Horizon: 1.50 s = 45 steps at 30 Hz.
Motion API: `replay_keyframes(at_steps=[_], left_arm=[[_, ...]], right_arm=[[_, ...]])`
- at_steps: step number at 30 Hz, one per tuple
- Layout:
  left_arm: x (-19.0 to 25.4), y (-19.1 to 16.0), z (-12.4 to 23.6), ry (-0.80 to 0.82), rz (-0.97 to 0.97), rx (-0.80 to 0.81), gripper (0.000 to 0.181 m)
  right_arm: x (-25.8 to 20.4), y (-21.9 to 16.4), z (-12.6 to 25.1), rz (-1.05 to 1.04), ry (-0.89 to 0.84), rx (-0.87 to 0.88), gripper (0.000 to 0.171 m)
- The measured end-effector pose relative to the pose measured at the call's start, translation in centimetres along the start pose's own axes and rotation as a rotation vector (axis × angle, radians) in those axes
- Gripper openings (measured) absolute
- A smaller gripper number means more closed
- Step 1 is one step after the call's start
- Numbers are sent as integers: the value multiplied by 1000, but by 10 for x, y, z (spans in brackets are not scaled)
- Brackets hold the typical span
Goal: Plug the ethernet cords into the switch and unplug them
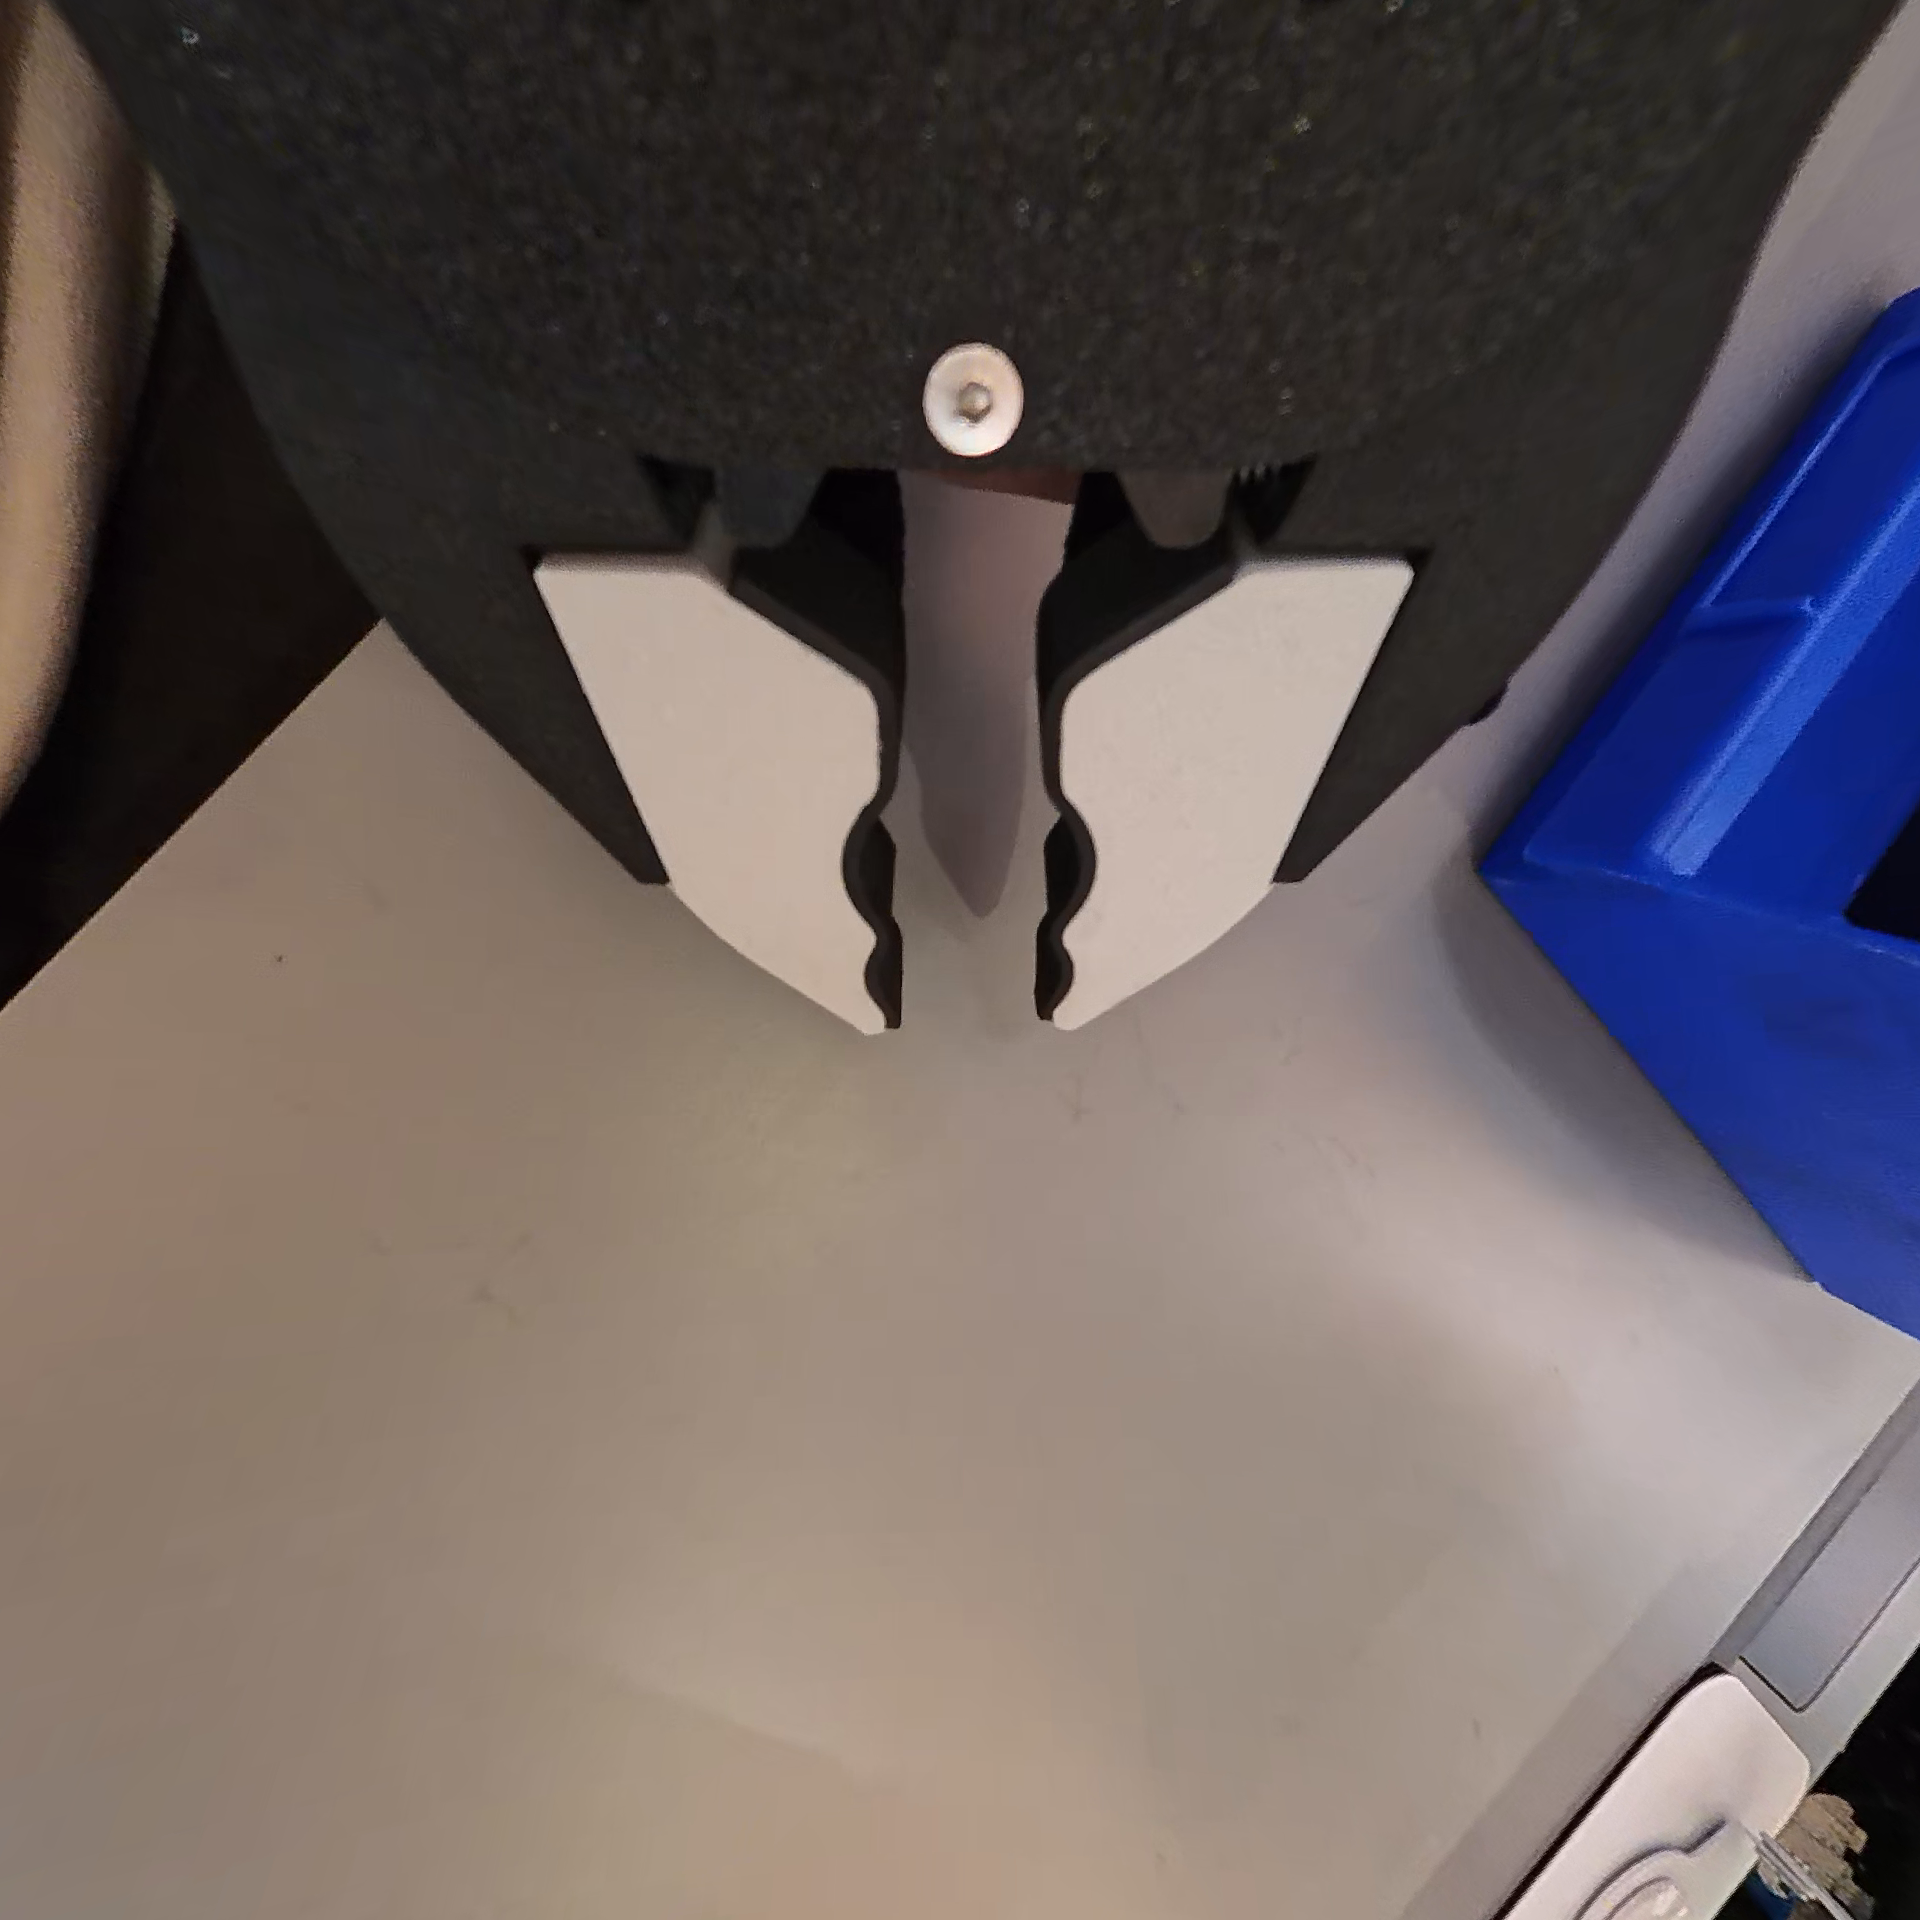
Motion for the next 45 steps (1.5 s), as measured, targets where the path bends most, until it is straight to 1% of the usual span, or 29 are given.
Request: replay_keyframes(at_steps=[4,9,12,14,17,23,25,27,28,29,30,31,34,36,38,40,42,45], left_arm=[[0,0,1,2,-4,2,24],[0,1,4,10,-6,7,24],[-1,0,4,11,-3,3,24],[-1,0,4,12,-5,1,24],[0,0,4,11,-7,2,24],[0,-1,3,8,-10,-1,24],[0,-1,2,8,-11,-2,24],[0,-1,2,7,-9,-4,24],[0,-1,2,8,-8,-5,24],[-1,-2,2,9,-7,-6,24],[-1,-2,1,9,-4,-7,24],[-2,-3,1,9,-2,-9,24],[-3,-4,1,14,2,-9,24],[-4,-3,2,23,9,-6,24],[-7,-2,6,40,47,10,23],[-14,-2,17,57,182,42,24],[-21,-7,34,74,346,103,27],[-34,-29,66,192,503,175,29]], right_arm=[[4,-12,-20,41,-42,-101,6],[15,-18,-37,5,-42,-97,6],[11,-20,-46,-7,-2,-91,6],[5,-26,-59,2,19,-126,6],[-8,-47,-87,24,55,-222,6],[-34,-110,-148,-62,251,-463,6],[-33,-122,-160,-85,270,-511,6],[-37,-126,-164,-128,339,-525,7],[-39,-125,-163,-150,381,-517,9],[-40,-122,-162,-167,419,-500,16],[-40,-119,-159,-188,448,-482,31],[-37,-116,-156,-218,457,-460,36],[-22,-110,-145,-264,410,-402,39],[-12,-102,-135,-283,301,-351,38],[-12,-89,-119,-298,176,-257,38],[-22,-76,-103,-348,27,-126,38],[-44,-72,-89,-492,-106,18,36],[-96,-88,-80,-740,-181,211,35]])
Point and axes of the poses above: each gripper's, where its closed fingertips meet, z back along the fingers, y out of its top, x = y × z across the jaws, the point moved 6 cm from there along z, back along the fingers, and after that the axes turned 12 degrees about -z, right-handed, at the moved point
